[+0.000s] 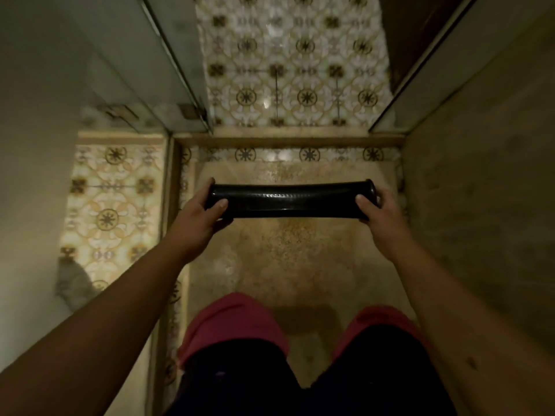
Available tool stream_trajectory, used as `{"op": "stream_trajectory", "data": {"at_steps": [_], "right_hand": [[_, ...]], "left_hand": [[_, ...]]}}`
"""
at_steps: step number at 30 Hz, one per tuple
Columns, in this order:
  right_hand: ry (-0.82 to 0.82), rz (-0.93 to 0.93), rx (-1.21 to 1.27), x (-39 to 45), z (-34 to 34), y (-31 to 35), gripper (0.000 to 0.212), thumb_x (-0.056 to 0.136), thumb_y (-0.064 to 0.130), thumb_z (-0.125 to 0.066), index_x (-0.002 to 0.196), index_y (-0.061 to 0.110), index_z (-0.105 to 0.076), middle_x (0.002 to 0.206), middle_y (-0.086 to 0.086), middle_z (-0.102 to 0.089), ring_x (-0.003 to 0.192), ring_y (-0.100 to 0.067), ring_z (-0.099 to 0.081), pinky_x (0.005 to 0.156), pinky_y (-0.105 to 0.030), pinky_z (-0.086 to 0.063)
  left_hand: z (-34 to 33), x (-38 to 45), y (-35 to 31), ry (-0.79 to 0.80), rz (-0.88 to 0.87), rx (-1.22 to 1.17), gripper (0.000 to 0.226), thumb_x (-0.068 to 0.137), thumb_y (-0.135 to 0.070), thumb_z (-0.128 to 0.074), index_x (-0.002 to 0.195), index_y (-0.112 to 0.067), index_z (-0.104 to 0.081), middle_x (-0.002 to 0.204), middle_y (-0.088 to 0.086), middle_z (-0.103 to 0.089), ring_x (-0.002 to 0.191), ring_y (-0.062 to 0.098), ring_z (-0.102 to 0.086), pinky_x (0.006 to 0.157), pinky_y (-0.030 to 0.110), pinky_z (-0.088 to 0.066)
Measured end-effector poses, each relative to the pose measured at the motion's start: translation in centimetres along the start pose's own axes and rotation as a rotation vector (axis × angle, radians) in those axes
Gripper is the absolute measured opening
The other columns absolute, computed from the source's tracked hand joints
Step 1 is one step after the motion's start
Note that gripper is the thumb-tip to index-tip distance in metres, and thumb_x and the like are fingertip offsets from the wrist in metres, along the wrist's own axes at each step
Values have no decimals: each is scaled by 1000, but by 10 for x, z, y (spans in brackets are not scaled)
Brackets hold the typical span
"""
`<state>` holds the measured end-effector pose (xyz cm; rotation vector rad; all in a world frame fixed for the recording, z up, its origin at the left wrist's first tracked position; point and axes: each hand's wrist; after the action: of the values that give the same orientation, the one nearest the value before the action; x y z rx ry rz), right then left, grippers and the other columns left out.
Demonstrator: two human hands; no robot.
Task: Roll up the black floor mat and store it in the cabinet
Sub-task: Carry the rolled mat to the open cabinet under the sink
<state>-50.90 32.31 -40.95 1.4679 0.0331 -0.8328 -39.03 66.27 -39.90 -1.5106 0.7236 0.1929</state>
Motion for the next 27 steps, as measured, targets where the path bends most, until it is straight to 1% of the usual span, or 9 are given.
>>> {"op": "stream_trajectory", "data": {"at_steps": [5, 8, 10, 12, 14, 16, 21, 24, 27], "right_hand": [[-18, 122, -51, -71, -6, 124, 23, 83, 52, -57, 104, 49, -65, 103, 16, -70, 99, -4, -65, 83, -30, -52], [-26, 122, -45, -106, -11, 181, 32, 85, 51, -54, 115, 45, -63, 109, 14, -69, 104, -4, -63, 89, -31, -51], [-14, 111, -28, -128, -11, 210, 30, 86, 50, -54, 115, 48, -62, 114, 12, -67, 106, -6, -63, 90, -31, -51], [13, 95, -7, -146, -7, 233, 24, 83, 53, -57, 106, 56, -63, 110, 14, -69, 102, -4, -64, 83, -26, -53], [46, 94, -3, -160, 3, 252, 30, 77, 57, -61, 107, 55, -64, 106, 17, -70, 99, -4, -66, 71, -21, -54], [68, 100, -5, -170, 11, 269, 36, 73, 57, -64, 109, 51, -65, 104, 18, -71, 96, -7, -67, 66, -18, -53], [88, 167, 26, -184, 21, 310, 28, 81, 36, -68, 108, 44, -69, 101, 12, -73, 92, -9, -69, 65, -21, -53], [111, 225, 33, -181, 36, 325, 25, 90, 20, -64, 112, 32, -69, 106, 1, -72, 100, -20, -67, 77, -34, -55], [141, 247, 69, -180, 49, 338, 29, 93, 10, -59, 119, 21, -62, 112, -6, -67, 105, -25, -63, 87, -41, -52]], "left_hand": [[-4, -75, -118, 32, -5, 81, 55, 100, -16, -46, 151, -15, -23, 146, 13, -41, 126, 24, -50, 96, 30, -49], [-4, -110, -181, 2, -26, 82, 56, 101, -15, -44, 152, -14, -20, 147, 14, -39, 127, 27, -48, 90, 24, -51], [-3, -130, -219, -7, -33, 83, 58, 100, -14, -45, 152, -16, -19, 146, 12, -39, 125, 27, -49, 90, 26, -50], [5, -147, -248, 18, -45, 116, 59, 98, -14, -50, 151, -17, -25, 142, 11, -44, 123, 28, -52, 92, 33, -50], [12, -161, -273, 22, -60, 109, 60, 93, -13, -56, 148, -23, -33, 134, 2, -50, 117, 25, -57, 85, 32, -54], [17, -172, -294, 34, -61, 63, 60, 90, -10, -60, 145, -22, -38, 133, 3, -50, 115, 25, -59, 83, 33, -56], [5, -191, -324, -10, -71, -43, 55, 92, -2, -56, 143, -17, -42, 132, 10, -50, 116, 31, -57, 88, 41, -53], [-10, -198, -332, -36, -125, -42, 45, 90, -3, -59, 132, -18, -51, 127, 12, -56, 112, 31, -60, 87, 43, -56], [-25, -202, -340, -89, -181, -29, 42, 90, -1, -59, 130, -9, -50, 125, 16, -58, 107, 30, -63, 86, 44, -56]]}}
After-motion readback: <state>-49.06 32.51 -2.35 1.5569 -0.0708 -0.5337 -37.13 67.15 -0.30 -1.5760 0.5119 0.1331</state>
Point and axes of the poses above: each hand's wrist, its own x-axis towards the middle knuckle, its own z-axis out of the back of the hand, y = z × x
